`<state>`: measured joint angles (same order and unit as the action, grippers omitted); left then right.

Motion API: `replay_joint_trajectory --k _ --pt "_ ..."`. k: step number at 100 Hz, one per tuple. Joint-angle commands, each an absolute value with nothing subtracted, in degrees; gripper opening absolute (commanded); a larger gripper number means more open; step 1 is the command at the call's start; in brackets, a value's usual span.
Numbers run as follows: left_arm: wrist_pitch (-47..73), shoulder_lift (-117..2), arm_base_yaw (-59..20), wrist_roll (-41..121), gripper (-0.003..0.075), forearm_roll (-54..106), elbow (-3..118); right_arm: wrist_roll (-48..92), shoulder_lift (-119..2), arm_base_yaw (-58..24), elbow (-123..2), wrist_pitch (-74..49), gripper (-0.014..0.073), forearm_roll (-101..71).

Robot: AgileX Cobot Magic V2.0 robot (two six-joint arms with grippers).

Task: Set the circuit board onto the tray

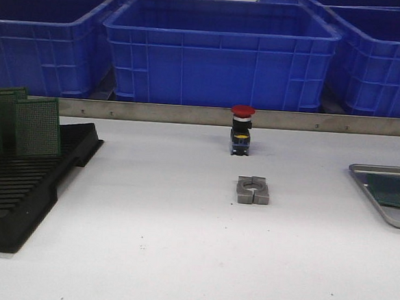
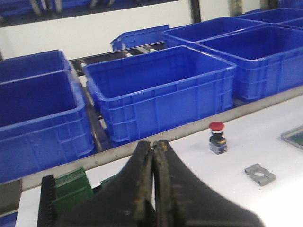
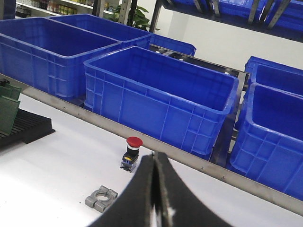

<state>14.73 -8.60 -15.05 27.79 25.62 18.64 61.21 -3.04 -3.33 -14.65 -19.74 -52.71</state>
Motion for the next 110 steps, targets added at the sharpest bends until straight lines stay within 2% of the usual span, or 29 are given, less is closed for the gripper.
replay_joint_trajectory --k 1,30,44,59,110 --pt "6.66 -8.89 -12.91 15.02 -0.0020 16.96 17.55 61.68 -3.58 -3.40 -16.02 -17.21 -0.0055 -54.08" --pt "5.03 -1.06 -2.31 -4.68 -0.0020 -0.49 6.06 61.68 -3.58 -3.40 -16.02 -17.21 -0.0055 -54.08" --pt "3.53 1.99 0.39 -6.72 -0.0020 -0.91 0.00 61.68 -3.58 -3.40 -16.02 -17.21 -0.0055 -54.08" --pt "6.86 1.90 0.66 -6.72 -0.0020 -0.64 -1.37 61.68 -3.58 -3.40 -16.02 -17.32 -0.0055 -54.08" --pt "6.35 1.90 0.69 -6.72 -0.0020 -0.64 -1.37 61.68 -3.58 -3.40 -16.02 -17.40 -0.0055 -54.08"
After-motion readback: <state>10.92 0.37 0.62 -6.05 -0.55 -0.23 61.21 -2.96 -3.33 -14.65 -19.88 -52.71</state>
